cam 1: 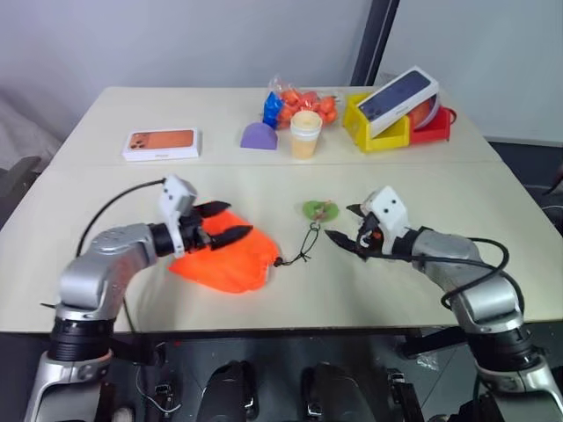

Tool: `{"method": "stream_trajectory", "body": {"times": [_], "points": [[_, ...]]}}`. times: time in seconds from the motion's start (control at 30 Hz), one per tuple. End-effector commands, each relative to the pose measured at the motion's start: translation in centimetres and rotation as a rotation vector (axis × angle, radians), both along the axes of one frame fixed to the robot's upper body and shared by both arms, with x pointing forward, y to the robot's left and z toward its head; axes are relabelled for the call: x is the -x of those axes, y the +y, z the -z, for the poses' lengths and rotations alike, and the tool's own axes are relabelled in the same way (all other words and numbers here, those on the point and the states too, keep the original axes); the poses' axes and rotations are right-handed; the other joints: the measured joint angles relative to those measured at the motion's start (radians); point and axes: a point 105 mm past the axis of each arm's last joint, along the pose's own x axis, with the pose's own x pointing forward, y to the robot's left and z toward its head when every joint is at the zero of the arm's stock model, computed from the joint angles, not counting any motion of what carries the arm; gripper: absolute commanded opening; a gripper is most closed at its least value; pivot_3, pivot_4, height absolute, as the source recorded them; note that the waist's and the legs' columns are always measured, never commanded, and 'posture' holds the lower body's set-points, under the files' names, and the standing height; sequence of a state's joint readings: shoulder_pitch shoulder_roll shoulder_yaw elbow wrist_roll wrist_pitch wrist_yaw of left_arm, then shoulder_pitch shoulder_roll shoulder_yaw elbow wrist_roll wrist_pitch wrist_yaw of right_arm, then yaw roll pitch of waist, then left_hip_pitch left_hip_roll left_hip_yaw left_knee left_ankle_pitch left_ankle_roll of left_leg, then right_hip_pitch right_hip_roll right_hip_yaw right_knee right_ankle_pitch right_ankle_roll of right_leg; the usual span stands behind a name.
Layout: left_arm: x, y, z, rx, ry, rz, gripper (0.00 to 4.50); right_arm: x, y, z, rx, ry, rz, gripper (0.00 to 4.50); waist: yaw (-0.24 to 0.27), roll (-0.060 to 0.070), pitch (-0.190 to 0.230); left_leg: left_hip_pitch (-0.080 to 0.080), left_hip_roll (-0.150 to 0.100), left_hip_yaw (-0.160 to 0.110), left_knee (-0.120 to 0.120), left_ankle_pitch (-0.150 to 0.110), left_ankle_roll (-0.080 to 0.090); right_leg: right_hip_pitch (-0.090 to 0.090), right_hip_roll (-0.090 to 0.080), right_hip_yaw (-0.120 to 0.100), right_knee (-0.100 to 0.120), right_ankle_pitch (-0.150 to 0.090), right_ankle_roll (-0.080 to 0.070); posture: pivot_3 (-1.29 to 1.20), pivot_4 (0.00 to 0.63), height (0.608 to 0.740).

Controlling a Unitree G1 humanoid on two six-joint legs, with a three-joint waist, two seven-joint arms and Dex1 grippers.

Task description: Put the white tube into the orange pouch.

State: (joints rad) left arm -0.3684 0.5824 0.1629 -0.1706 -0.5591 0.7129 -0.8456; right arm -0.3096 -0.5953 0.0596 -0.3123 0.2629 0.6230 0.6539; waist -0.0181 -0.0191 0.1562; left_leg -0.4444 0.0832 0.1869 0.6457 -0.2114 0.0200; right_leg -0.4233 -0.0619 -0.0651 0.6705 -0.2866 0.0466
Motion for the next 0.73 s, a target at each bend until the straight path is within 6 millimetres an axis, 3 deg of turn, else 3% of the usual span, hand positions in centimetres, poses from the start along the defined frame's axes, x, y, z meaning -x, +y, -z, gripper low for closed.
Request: {"method": "stream_trajectory", "body": {"times": [0.03, 0.07, 0.13, 0.33, 0.6, 0.73], "points": [[-0.7, 2.6, -1.0, 0.015, -0.061, -0.114, 4.5, 1.2, 0.6, -2.0, -0.041, -0.073, -0.078, 4.05, 0.0, 0.0, 0.0, 0.0, 0.0, 0.0, 0.0, 0.0, 0.0, 0.0, 0.0, 0.0, 0.0, 0.0, 0.0, 0.0, 0.15, 0.74], [-0.8, 3.2, -0.9, 0.004, -0.069, -0.148, 4.5, 1.5, 0.8, -1.8, -0.063, -0.055, -0.098, 4.05, 0.0, 0.0, 0.0, 0.0, 0.0, 0.0, 0.0, 0.0, 0.0, 0.0, 0.0, 0.0, 0.0, 0.0, 0.0, 0.0, 0.15, 0.74], [-0.9, 4.2, -0.5, -0.016, -0.087, -0.204, 4.5, 2.1, 1.1, -1.5, -0.091, -0.028, -0.126, 3.19, 0.0, 0.0, 0.0, 0.0, 0.0, 0.0, 0.0, 0.0, 0.0, 0.0, 0.0, 0.0, 0.0, 0.0, 0.0, 0.0, 0.15, 0.74], [-0.6, 7.2, 1.5, -0.041, -0.078, -0.363, 4.5, 2.3, 0.6, -0.3, -0.09, -0.007, -0.103, 0.1, 0.002, 0.0, 0.0, 0.0, 0.0, 0.0, 0.0, 0.0, 0.0, 0.0, -0.001, 0.0, 0.0, -0.002, -0.003, 0.0, 0.15, 0.74], [1.3, 10.9, 3.9, -0.076, -0.026, -0.545, 4.5, 2.4, -2.3, 0.7, -0.126, 0.0, -0.021, 0.04, 0.002, 0.0, 0.0, 0.0, 0.0, 0.0, 0.0, -0.003, -0.001, 0.0, -0.002, 0.0, -0.001, -0.002, -0.004, 0.0, 0.15, 0.74], [2.2, 11.4, 4.4, -0.077, -0.018, -0.552, 4.5, 2.2, -3.3, 1.2, -0.129, 0.008, 0.004, 0.04, 0.0, 0.0, 0.0, 0.0, 0.0, 0.0, 0.0, -0.003, -0.002, -0.001, -0.002, 0.0, -0.002, -0.002, -0.005, 0.0, 0.15, 0.74]]}}
